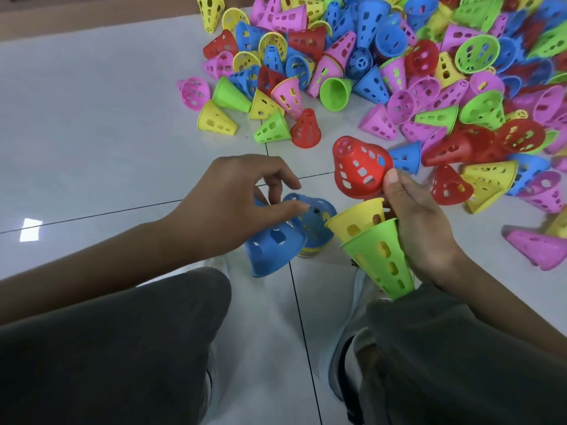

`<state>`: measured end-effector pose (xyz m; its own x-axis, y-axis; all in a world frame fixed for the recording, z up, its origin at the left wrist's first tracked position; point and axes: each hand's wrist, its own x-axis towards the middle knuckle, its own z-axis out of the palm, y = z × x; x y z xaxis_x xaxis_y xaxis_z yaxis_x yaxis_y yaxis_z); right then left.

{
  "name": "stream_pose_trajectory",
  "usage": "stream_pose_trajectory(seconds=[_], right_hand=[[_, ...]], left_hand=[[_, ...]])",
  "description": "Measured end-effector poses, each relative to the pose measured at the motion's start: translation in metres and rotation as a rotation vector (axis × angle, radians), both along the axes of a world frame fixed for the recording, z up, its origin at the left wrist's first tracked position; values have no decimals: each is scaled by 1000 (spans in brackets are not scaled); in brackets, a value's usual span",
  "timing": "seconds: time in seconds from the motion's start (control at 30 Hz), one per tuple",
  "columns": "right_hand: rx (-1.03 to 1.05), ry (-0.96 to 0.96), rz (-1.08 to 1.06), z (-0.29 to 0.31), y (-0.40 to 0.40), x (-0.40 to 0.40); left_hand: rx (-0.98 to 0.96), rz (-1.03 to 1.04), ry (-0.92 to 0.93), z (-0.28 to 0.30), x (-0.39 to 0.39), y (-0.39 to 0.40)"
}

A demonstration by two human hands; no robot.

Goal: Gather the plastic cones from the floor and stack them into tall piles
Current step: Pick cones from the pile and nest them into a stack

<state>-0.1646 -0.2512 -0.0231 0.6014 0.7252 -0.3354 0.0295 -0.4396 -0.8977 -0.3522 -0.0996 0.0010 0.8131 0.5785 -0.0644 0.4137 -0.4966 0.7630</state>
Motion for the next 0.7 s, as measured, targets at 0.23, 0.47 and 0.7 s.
stream_pose_trajectory(seconds=[0.23, 0.47, 0.7], right_hand=[[-9, 1, -79, 6, -2, 3], [-53, -54, -88, 10, -4, 1], [-139, -101, -65, -1, -10, 4]], left_hand=[[-69, 135, -90, -4, 8, 1], [190, 71, -162, -4, 35, 5], [295, -80, -99, -26, 48, 1]])
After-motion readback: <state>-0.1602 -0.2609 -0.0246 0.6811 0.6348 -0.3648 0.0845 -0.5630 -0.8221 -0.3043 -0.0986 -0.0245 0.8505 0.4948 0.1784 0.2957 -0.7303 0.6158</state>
